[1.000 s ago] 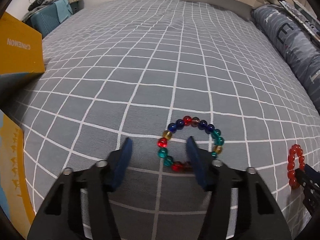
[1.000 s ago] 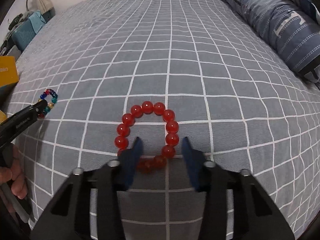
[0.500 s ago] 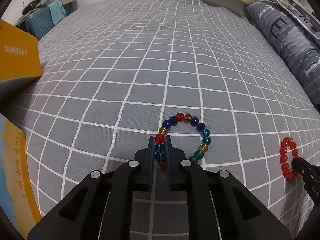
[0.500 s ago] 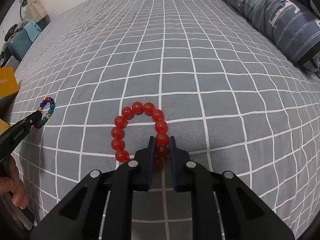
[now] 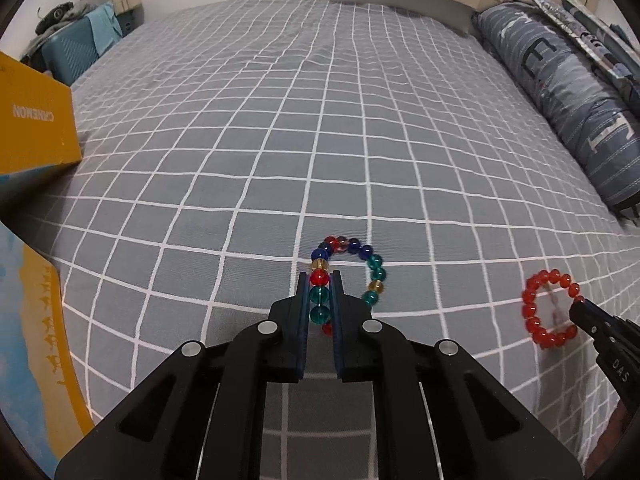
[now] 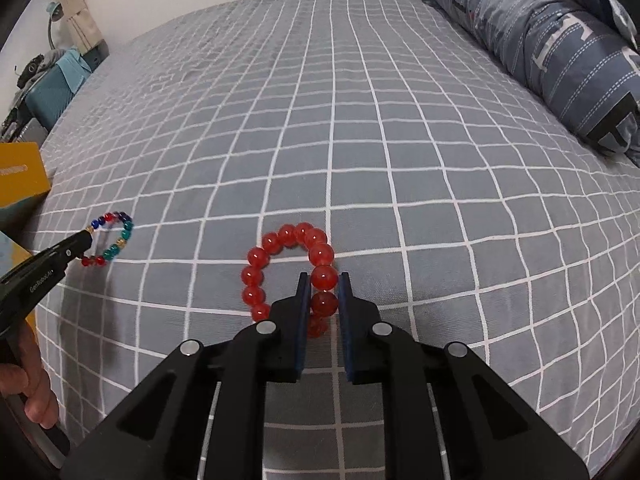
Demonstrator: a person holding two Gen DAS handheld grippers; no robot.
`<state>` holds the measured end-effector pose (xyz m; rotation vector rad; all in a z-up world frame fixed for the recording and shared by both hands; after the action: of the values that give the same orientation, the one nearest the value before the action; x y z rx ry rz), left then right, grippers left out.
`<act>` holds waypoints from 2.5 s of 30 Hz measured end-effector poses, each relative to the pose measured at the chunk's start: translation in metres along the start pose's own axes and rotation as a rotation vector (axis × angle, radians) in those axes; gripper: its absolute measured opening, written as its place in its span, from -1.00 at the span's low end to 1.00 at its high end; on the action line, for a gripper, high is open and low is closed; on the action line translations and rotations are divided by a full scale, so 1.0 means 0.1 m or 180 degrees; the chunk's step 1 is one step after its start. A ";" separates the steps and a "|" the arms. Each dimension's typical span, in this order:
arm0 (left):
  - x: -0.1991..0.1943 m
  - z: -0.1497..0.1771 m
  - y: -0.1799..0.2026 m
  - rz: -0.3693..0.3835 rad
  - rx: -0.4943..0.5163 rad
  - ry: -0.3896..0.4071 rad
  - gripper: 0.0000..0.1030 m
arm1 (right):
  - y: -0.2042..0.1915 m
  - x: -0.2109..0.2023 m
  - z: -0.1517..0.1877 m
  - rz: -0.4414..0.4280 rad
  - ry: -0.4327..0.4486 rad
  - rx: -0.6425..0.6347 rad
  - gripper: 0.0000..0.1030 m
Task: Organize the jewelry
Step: 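Carry multicolour and red bead bracelets into the white box and open both tools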
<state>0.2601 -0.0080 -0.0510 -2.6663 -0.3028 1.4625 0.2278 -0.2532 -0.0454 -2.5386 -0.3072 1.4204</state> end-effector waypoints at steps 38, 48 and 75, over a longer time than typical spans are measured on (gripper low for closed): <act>-1.17 -0.03 -0.53 0.0225 0.0076 0.0251 -0.82 | -0.95 -0.92 -0.19 -0.0355 0.0445 -0.0449 -0.75; -1.54 0.01 -1.03 0.0167 -0.0048 0.0359 -0.82 | -1.59 -1.10 -0.21 -0.0561 0.0514 -0.0729 -0.75; -1.77 0.98 -3.71 -0.0794 -0.1259 0.0183 -0.82 | -4.21 -0.69 0.39 -0.1495 0.0129 -0.1748 -0.75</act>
<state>0.0360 0.3141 0.1053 -2.8153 -0.9735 1.3639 0.1271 0.1328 0.1113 -2.6105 -1.3454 1.2122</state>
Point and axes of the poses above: each gripper's, at about its wrist camera, not at the fingertips, and x roughly the way its jaws point, y to its right, z to its underside, the point moved 1 cm from there along x, roughly the way its jaws point, and after that the axes turned 15 degrees about -z, right-handed, at the moved point
